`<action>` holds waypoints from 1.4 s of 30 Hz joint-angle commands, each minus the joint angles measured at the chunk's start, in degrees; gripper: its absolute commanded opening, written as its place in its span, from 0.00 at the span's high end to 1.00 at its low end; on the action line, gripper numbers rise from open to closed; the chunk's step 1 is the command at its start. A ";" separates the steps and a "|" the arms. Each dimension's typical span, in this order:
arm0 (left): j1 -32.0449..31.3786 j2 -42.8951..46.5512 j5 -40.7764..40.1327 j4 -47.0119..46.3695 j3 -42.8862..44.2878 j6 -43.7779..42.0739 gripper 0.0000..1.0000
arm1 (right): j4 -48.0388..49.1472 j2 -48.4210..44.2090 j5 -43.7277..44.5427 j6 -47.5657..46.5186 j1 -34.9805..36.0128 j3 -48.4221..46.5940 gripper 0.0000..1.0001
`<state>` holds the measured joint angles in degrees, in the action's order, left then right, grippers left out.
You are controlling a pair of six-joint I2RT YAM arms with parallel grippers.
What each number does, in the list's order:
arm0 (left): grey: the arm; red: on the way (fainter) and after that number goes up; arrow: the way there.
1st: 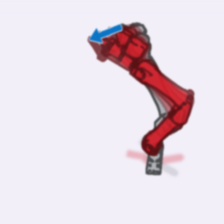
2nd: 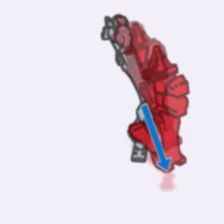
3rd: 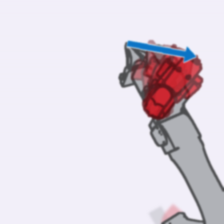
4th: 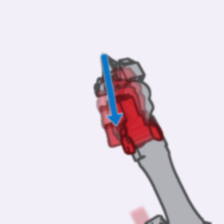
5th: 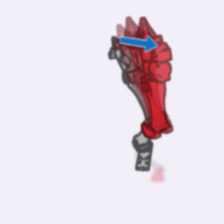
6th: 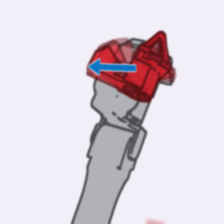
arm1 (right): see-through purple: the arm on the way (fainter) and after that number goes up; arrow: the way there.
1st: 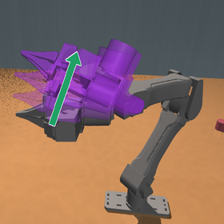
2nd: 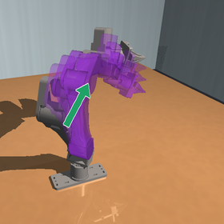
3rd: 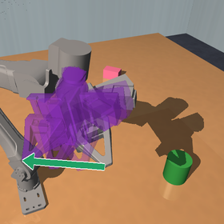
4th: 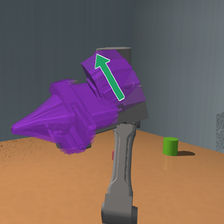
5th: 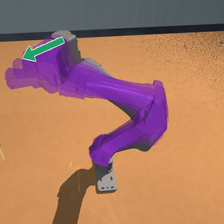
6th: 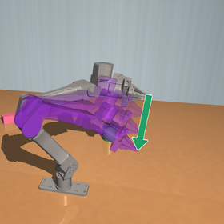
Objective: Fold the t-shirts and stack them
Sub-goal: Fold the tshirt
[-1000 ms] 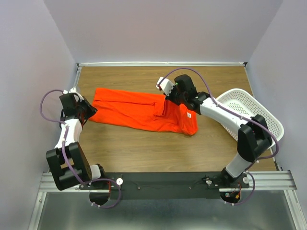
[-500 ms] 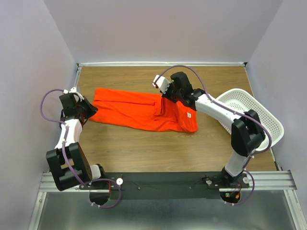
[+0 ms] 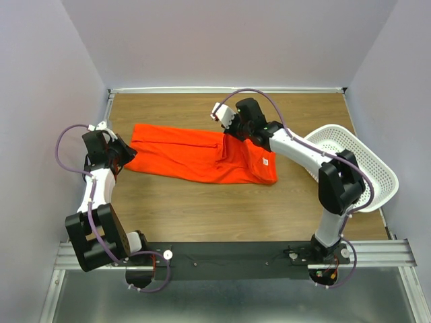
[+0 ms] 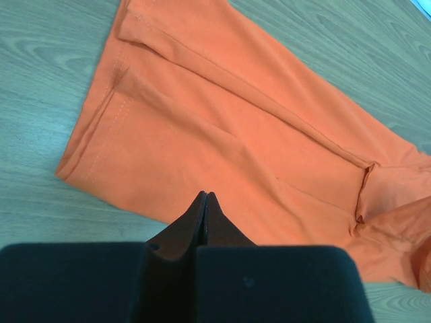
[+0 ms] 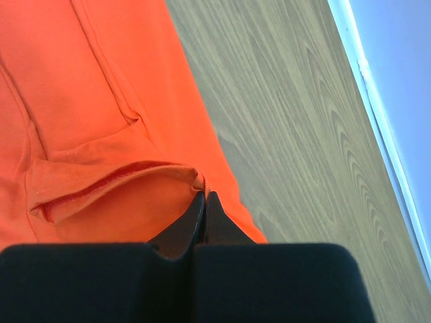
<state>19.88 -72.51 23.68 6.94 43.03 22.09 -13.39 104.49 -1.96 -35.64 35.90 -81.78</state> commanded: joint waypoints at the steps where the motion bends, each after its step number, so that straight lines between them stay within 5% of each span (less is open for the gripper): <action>1: 0.25 1.41 1.45 -0.96 -0.75 -0.64 1.00 | -0.68 1.86 0.37 -0.40 -0.30 -2.16 0.99; 25: 0.25 1.06 2.51 -1.40 -0.93 -0.64 1.00 | -0.67 -1.48 5.65 -1.01 -0.30 2.94 0.98; 28: 0.34 1.14 2.51 -1.40 -0.93 -0.64 1.00 | -0.59 -0.17 6.96 -0.23 -0.30 2.51 0.86; 29: 0.34 1.23 2.51 -1.32 -0.93 -0.55 1.00 | -0.59 0.54 8.62 0.47 -0.30 1.89 0.64; 30: 0.34 1.14 2.51 -1.40 -0.93 -0.55 1.00 | -0.59 2.80 9.85 2.48 -0.30 1.19 0.52; 33: 0.25 1.23 2.68 -1.40 -0.93 -0.73 1.00 | -0.59 6.76 14.51 7.57 -0.57 -2.68 0.36; 38: 0.25 2.28 2.60 -1.31 -0.75 -0.90 1.00 | -0.76 3.37 8.13 9.62 -2.06 -1.12 0.35; 42: 0.34 3.52 3.56 -1.49 -0.75 -0.90 1.00 | -2.42 -2.44 -7.75 8.65 -2.94 5.04 0.51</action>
<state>19.88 -71.33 24.95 6.48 42.94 22.06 -13.43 107.92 4.03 -28.40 33.87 -80.95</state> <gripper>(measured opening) 0.005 0.547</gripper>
